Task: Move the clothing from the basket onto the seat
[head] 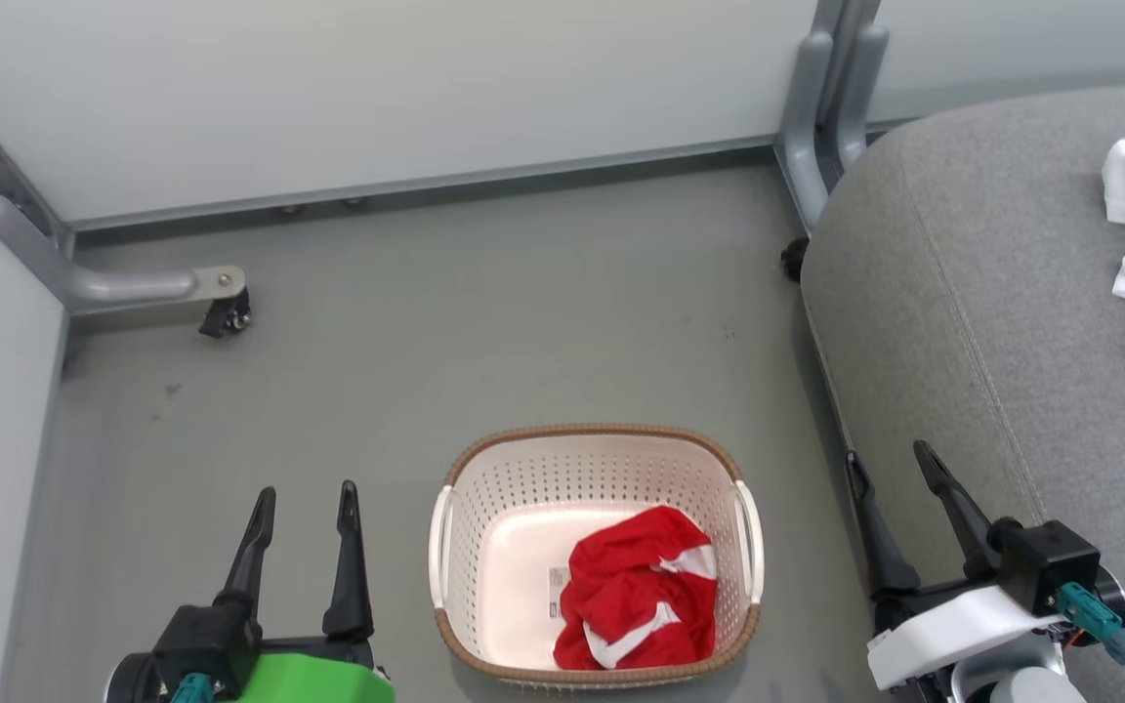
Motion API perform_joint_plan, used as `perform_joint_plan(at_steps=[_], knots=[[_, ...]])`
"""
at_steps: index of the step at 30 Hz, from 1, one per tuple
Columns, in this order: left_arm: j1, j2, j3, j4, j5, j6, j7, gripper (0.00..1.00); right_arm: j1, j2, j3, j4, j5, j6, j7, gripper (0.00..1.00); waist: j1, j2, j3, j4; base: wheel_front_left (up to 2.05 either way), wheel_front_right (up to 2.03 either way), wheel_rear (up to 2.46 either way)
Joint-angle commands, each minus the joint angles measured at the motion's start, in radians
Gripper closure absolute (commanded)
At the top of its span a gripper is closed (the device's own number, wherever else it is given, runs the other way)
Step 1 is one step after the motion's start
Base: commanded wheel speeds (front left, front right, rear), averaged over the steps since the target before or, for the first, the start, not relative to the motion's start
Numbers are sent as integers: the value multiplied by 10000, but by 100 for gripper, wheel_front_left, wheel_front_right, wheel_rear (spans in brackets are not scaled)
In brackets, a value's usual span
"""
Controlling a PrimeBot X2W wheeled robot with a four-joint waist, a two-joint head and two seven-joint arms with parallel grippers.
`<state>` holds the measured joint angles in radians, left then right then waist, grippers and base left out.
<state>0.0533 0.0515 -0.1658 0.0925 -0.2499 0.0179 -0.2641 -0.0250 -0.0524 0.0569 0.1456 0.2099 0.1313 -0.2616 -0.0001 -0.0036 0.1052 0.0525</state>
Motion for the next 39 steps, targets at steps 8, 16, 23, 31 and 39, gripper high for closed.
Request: perform_joint_plan(at_steps=[8,16,23,31,39], knots=[[1362,-9,576,-458,227,-36,-5,0,1122,1,37,-627,-155,-10,-50,0,1,36,-2061,514,0,0,0],[1685,-9,724,-627,408,-133,-5,0,1520,4,-66,-637,-497,-10,-50,0,1,36,-2202,343,0,0,0],[1595,-9,621,-576,488,-174,-5,0,1535,7,-128,-524,-449,-10,-50,0,1,36,-2139,211,0,0,0],[1568,-10,625,-465,530,-185,-5,0,1480,6,-74,-437,-473,-10,-50,0,1,36,-2159,51,0,0,0],[1458,-8,665,-431,575,-191,-5,0,1409,8,-31,-421,-441,-10,-50,0,1,36,-2186,-65,0,0,0]])
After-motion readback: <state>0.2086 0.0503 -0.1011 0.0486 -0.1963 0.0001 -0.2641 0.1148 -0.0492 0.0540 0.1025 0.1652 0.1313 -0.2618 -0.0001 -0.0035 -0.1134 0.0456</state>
